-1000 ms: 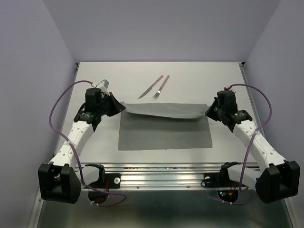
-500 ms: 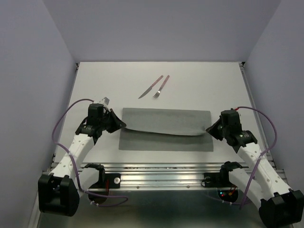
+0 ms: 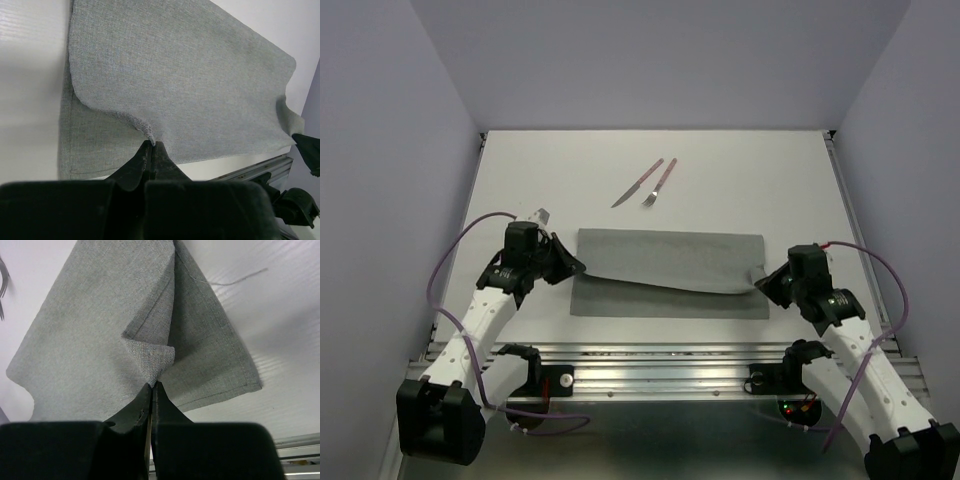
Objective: Fold the napkin into a case and place the utensils inside
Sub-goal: Fold the rectangle-folded napkin at the center of the board.
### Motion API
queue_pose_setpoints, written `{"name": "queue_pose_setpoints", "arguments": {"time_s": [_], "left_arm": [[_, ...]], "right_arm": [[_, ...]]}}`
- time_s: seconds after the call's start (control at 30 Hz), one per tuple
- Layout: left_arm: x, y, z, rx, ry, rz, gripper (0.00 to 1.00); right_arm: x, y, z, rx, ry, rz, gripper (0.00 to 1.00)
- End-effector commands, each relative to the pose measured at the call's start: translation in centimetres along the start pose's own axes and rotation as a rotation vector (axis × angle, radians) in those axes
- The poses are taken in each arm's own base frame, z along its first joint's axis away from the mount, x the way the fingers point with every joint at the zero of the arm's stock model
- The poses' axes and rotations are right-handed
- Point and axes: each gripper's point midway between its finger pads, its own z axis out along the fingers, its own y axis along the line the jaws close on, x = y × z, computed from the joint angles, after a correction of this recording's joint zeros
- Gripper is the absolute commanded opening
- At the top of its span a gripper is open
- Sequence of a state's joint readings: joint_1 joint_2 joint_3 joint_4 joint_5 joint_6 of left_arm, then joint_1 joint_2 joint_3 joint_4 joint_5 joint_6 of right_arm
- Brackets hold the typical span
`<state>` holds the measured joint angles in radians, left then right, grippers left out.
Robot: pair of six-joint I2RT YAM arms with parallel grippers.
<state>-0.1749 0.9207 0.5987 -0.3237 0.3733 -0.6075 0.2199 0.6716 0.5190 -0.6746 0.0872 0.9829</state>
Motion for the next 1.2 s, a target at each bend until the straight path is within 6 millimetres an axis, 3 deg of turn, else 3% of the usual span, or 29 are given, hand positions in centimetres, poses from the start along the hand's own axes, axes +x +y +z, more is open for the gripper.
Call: {"name": "queue_pose_setpoints", "arguments": {"time_s": [0.0, 0.17, 0.37, 0.63, 0.7, 0.8, 0.83, 0.87, 0.9, 0.97, 1.07, 1.17], "left_arm": [[-0.4, -0.5, -0.6, -0.002, -0.017, -0.006, 0.00], [-2.0, -1.3, -1.4, -0.019, -0.051, 0.017, 0.00], [-2.0, -0.7, -1.5, -0.051, -0.057, 0.006, 0.00], [-0.5, 0.1, -0.6, -0.035, -0.032, -0.046, 0.00], [-0.3, -0.3, -0.6, -0.011, -0.021, -0.043, 0.00], [0.1, -0.2, -0.6, -0.009, -0.006, -0.045, 0.33], [-0.1, -0.4, -0.7, -0.005, -0.014, -0.040, 0.59], [-0.4, -0.6, -0.8, -0.002, -0.022, -0.034, 0.66], [-0.7, -0.5, -0.9, -0.009, -0.033, -0.024, 0.68], [-1.9, -1.3, -1.2, -0.006, -0.066, -0.006, 0.73], [-3.2, -2.0, -1.1, -0.001, -0.082, 0.016, 0.73], [-3.8, -2.6, -0.4, 0.019, -0.071, 0.037, 0.68]], "right_arm": [[0.1, -0.1, -0.7, -0.011, -0.012, 0.066, 0.01], [-1.4, 0.8, -1.9, -0.060, -0.079, 0.073, 0.01], [-1.6, 0.6, -3.0, -0.079, -0.102, 0.098, 0.01], [0.3, -2.5, -3.2, 0.018, -0.063, 0.173, 0.01], [0.0, -2.9, -3.4, 0.026, -0.083, 0.188, 0.07], [0.3, -3.7, -3.5, 0.066, -0.079, 0.198, 0.39], [0.3, -3.9, -3.5, 0.074, -0.078, 0.197, 0.51], [0.4, -4.1, -3.5, 0.086, -0.074, 0.194, 0.68], [0.6, -4.5, -3.4, 0.110, -0.065, 0.187, 0.75], [0.5, -4.9, -3.4, 0.133, -0.072, 0.177, 0.78], [0.3, -4.5, -3.4, 0.113, -0.075, 0.167, 0.74], [-0.1, -3.6, -3.4, 0.088, -0.083, 0.151, 0.59]]}}
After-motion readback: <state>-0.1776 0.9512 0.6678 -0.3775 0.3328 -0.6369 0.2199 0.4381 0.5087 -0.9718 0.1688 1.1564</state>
